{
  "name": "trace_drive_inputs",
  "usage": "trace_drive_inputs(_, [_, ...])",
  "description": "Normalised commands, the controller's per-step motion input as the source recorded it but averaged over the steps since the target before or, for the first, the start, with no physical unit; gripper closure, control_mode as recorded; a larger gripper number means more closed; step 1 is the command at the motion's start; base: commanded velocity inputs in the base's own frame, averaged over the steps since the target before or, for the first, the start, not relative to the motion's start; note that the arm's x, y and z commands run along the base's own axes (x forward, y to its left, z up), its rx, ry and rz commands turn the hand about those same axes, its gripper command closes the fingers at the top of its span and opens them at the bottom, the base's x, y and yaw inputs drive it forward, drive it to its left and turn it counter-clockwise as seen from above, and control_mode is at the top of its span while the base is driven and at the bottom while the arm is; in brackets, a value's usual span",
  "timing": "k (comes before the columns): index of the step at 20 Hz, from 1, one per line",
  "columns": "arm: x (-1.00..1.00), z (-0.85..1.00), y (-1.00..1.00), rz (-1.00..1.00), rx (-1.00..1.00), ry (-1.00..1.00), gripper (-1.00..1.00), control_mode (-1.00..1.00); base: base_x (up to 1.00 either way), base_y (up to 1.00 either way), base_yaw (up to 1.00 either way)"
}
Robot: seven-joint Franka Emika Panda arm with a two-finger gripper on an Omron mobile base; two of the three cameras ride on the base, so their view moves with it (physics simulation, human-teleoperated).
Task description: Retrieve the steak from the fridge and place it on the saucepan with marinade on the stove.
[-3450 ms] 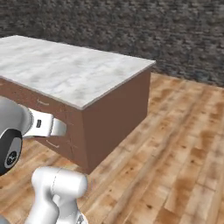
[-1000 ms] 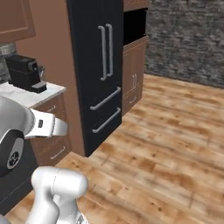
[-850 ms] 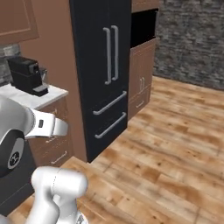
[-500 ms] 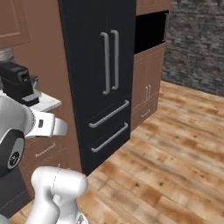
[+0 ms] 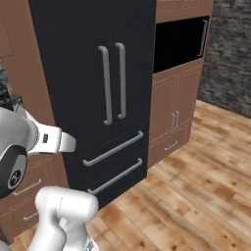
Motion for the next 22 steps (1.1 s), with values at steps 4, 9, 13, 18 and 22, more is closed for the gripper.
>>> trace_drive_inputs(4, [0.0, 0.0, 0.0, 0.0, 0.0, 0.0, -1.0, 1.0, 0.89, -0.29, 0.46])
trace_drive_inputs(9, [0.0, 0.0, 0.0, 0.0, 0.0, 0.0, -1.0, 1.0, 0.19, -0.47, 0.35])
trace_drive_inputs(13, [0.0, 0.0, 0.0, 0.0, 0.0, 0.0, -1.0, 1.0, -0.02, -0.71, 0.21])
trace_drive_inputs(18, [0.0, 0.0, 0.0, 0.0, 0.0, 0.0, -1.0, 1.0, -0.02, -0.76, 0.22])
trace_drive_inputs(22, [0.0, 0.0, 0.0, 0.0, 0.0, 0.0, -1.0, 1.0, 0.0, -0.58, 0.26])
